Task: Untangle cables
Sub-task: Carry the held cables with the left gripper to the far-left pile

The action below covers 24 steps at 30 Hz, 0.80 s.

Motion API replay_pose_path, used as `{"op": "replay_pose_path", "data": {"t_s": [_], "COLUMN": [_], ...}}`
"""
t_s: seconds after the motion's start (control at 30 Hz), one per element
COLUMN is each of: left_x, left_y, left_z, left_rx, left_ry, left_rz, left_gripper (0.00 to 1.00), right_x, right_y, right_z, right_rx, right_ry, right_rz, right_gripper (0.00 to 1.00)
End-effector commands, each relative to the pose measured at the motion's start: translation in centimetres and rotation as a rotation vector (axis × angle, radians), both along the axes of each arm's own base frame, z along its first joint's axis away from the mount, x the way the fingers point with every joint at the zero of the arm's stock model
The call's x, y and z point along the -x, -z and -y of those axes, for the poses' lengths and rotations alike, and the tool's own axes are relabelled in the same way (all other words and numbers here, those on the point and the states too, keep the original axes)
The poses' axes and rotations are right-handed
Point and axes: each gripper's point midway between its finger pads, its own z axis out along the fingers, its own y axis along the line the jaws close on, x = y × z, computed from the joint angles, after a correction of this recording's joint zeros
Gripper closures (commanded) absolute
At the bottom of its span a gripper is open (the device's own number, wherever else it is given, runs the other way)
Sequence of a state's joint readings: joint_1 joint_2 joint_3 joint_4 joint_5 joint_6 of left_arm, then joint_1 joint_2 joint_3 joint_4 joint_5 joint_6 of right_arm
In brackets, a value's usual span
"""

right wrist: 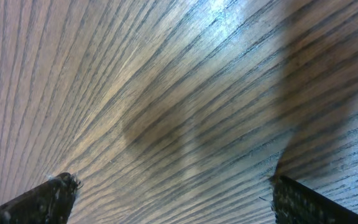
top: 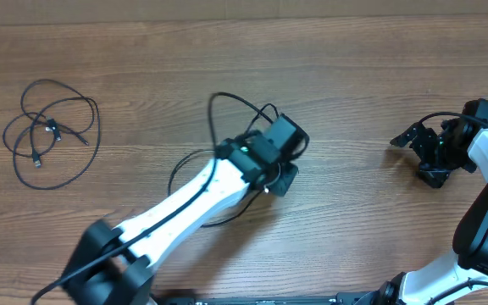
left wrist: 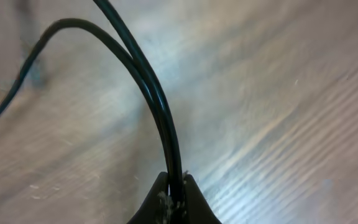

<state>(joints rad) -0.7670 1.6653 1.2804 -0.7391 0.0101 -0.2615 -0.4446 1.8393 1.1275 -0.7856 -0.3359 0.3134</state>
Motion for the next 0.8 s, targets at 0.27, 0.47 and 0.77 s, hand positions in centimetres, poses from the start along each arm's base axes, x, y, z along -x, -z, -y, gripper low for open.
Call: {"op": "replay_pose_path", "data": {"t_s": [0.27, 0.47, 0.77], "left_x": [-6.3, -9.0, -13.7], "left_y": [-11.4, -15.7, -21.1], "left_z": [-6.6, -11.9, -24.9], "left_rx": [0.280, 0.357, 0.263], "left_ry": [-0.382, -0.543, -0.941], "left_rz": [0.235, 0.372, 0.728], "left_gripper": [0.96, 0.96, 0.96], "right_x": [-0.8, -0.8, -0.8], "right_y": [-0.5, -0.5, -0.5], "right_z": [0.5, 0.5, 0.5], "right_rx": [0.015, 0.015, 0.015], "right_ry": [-0.002, -0.002, -0.002], "right_rz": [0.023, 0.023, 0.023], "right_gripper": [0.00, 0.00, 0.00]}}
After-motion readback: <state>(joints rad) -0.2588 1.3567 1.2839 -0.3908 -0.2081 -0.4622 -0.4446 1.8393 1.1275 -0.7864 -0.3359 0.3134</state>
